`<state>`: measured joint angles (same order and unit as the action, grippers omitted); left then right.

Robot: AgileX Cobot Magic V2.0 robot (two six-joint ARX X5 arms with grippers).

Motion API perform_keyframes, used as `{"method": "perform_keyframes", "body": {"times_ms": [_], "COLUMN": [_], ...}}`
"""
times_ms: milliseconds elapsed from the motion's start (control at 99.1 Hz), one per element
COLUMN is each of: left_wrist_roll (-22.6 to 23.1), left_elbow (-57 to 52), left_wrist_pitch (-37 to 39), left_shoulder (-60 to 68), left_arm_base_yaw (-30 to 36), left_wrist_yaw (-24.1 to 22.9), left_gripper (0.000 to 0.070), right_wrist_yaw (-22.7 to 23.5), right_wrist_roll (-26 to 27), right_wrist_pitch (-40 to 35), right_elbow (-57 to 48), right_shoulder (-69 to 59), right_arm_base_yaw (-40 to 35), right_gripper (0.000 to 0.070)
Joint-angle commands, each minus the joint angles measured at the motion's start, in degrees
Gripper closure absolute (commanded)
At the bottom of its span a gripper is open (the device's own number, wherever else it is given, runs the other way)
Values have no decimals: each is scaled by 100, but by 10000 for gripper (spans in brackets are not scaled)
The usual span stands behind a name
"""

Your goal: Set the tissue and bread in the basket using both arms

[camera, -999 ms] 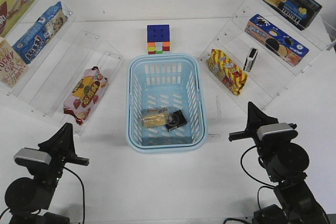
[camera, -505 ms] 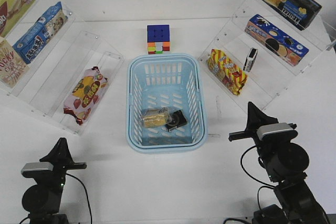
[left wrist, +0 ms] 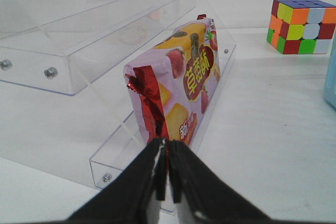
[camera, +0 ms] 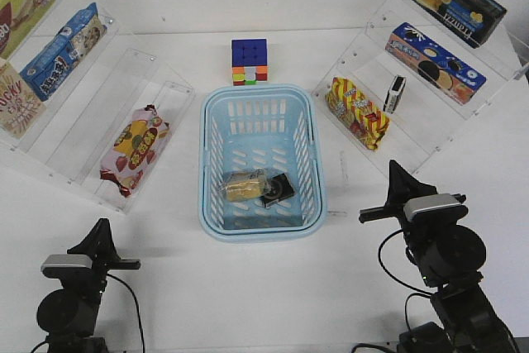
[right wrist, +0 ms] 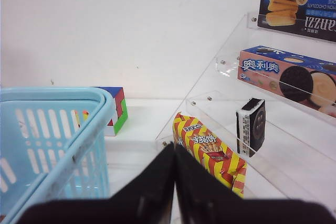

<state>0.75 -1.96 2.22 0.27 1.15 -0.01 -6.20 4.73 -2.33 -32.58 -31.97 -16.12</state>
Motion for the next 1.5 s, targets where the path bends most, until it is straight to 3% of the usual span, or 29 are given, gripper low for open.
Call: {"method": "perform_keyframes", "body": {"times_ms": [0, 434, 605, 797, 1049, 1120, 1332, 1493], "left_wrist_roll": [74, 74, 72, 72, 72, 72, 70, 72], "left_elbow": [116, 116, 116, 116, 116, 116, 116, 116], "left_wrist_pitch": [68, 70, 70, 70, 70, 70, 68, 70], "left_shoulder": [-4, -4, -4, -4, -4, -4, -4, -4], "left_arm_base_yaw": [-7, -7, -7, -7, -7, -7, -7, -7], "left_wrist_yaw": [4, 4, 4, 4, 2, 2, 0, 0], "left_gripper": [699, 699, 699, 699, 699, 699, 699, 699], "right_wrist_yaw": [-9, -33, -122, 214, 216, 234, 308, 319], "right_wrist_roll": [-26, -74, -975, -1550, -1523, -1460, -1047, -1032], "right_wrist_pitch": [70, 68, 70, 240, 24, -507, -470, -389], "right_elbow": [-68, -68, 398, 1856, 3180, 3187, 3187, 3187], "right_shoulder": [-24, -22, 319, 1447, 2905, 3191, 3088, 3056], "right_arm_base_yaw": [-31, -26, 181, 678, 1228, 1327, 1436, 1425], "right_gripper": [698, 698, 698, 698, 698, 698, 698, 698]}}
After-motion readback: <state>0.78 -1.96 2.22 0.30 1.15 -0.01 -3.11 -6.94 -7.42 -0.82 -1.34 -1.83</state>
